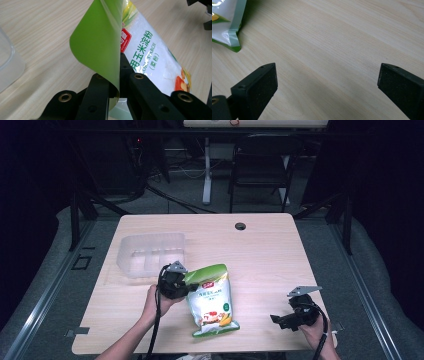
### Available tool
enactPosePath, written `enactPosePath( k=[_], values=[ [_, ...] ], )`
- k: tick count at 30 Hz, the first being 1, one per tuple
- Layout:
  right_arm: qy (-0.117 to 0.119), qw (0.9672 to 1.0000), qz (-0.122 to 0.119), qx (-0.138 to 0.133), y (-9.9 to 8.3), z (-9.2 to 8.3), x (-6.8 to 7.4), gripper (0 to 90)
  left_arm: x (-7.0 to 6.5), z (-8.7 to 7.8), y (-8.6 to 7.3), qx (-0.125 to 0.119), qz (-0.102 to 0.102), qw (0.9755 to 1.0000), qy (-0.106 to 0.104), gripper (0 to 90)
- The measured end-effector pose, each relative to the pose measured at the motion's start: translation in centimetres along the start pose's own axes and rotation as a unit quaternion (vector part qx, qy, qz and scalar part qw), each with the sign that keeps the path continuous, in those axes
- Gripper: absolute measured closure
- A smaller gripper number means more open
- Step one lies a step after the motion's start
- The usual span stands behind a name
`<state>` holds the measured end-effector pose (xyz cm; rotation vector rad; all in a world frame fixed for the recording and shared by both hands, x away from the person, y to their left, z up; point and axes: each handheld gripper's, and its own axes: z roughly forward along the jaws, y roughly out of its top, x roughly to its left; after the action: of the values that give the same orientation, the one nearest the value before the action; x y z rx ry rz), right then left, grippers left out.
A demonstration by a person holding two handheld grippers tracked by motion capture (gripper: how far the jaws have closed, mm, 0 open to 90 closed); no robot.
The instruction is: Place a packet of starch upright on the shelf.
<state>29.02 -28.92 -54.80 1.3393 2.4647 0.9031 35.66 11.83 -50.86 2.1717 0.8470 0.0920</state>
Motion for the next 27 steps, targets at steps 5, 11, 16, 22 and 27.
enactPosePath(
  k=[5, 11, 16, 22, 27],
  values=[
    [0.000, 1.0000, 0.000, 0.000, 0.0, 0.0, 0.0, 2.3, -0.2, -0.6, 0.2, -0.010, 0.006, 0.9999, -0.003, 89.9],
    [-0.002, 1.0000, 0.001, -0.001, 0.0, 0.0, 0.0, 2.2, -0.2, -1.5, 0.4, -0.022, 0.005, 0.9997, -0.005, 89.9],
    [0.001, 1.0000, 0.001, -0.001, 0.0, 0.0, 0.0, 2.2, -0.2, -2.0, 0.4, -0.028, 0.001, 0.9996, -0.002, 90.0],
    [0.000, 1.0000, 0.001, -0.002, 0.0, 0.0, 0.0, 2.2, -0.3, -2.8, 0.6, -0.039, 0.001, 0.9992, -0.004, 90.0],
    [0.000, 1.0000, 0.001, -0.001, 0.0, 0.0, 0.0, 2.2, -0.4, -3.3, 0.7, -0.045, 0.004, 0.9990, -0.006, 90.0]
  ],
)
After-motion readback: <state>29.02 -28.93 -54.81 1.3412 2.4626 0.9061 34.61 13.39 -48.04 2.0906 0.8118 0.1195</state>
